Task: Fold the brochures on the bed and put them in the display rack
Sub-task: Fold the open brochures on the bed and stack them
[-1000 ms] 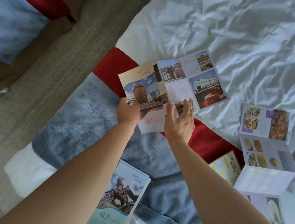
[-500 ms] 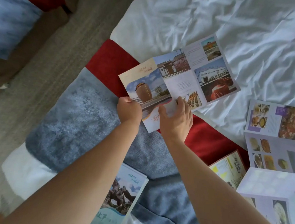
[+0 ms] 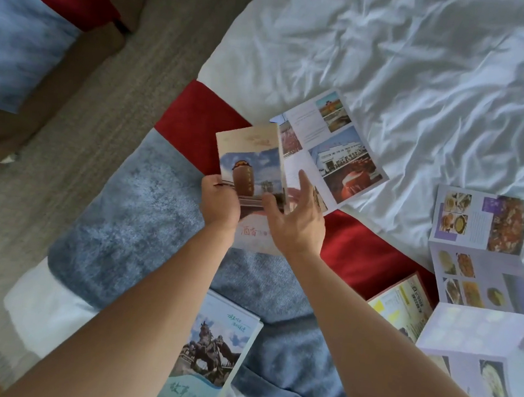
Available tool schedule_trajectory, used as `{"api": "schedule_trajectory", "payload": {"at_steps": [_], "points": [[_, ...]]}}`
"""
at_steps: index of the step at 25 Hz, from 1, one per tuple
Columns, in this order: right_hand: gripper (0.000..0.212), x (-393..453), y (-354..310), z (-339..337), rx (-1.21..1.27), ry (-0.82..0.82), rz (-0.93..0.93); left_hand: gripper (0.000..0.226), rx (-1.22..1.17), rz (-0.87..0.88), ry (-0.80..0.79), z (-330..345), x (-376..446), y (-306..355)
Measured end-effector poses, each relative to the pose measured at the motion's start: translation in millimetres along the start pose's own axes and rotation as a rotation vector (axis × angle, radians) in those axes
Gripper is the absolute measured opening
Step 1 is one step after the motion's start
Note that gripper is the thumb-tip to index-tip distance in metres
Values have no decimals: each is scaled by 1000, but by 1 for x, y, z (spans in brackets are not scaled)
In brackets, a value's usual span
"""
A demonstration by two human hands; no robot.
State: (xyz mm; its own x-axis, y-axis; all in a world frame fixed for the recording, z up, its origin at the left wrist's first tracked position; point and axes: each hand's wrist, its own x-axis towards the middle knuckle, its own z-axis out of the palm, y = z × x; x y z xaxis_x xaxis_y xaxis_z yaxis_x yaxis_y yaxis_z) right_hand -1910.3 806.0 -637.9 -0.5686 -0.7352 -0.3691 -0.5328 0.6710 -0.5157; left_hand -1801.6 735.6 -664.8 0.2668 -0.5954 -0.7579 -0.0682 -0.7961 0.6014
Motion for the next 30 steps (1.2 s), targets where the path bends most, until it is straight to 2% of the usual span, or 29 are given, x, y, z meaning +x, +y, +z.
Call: {"api": "schedule_trajectory", "payload": {"at_steps": [4, 7, 10, 12, 13, 15, 17, 19, 20, 22, 25, 30], "points": [[47, 4, 1, 2, 15, 63, 92, 16, 239, 206, -82, 13, -2, 1], [40, 11, 4, -9, 26, 157, 128, 24, 251, 242, -164, 26, -6, -1], [35, 22, 5, -24, 70, 220, 109, 30, 192, 169, -241, 40, -11, -2], [33, 26, 0, -30, 124, 267, 85, 24, 127, 100, -281, 49, -16, -1], [34, 27, -5, -32, 145, 291, 75, 22, 47, 34, -281, 52, -16, 0], [33, 25, -14, -35, 192, 316, 81, 33, -207, -179, -318, 52, -21, 4], [33, 25, -18, -37, 238, 321, 110, 48, -359, -249, -394, 48, -22, 5], [35, 23, -15, -40, 245, 316, 144, 62, -366, -228, -510, 41, -20, 4], [34, 22, -12, -41, 235, 307, 157, 62, -331, -222, -541, 39, -22, 8], [31, 20, -4, -39, 196, 281, 194, 45, -160, -173, -531, 39, -26, 12], [33, 15, 10, -30, 121, 238, 236, 14, 95, 6, -411, 41, -24, 10], [63, 1, 30, -20, 72, 104, 236, 46, 200, 210, -398, 33, -24, 0]]}}
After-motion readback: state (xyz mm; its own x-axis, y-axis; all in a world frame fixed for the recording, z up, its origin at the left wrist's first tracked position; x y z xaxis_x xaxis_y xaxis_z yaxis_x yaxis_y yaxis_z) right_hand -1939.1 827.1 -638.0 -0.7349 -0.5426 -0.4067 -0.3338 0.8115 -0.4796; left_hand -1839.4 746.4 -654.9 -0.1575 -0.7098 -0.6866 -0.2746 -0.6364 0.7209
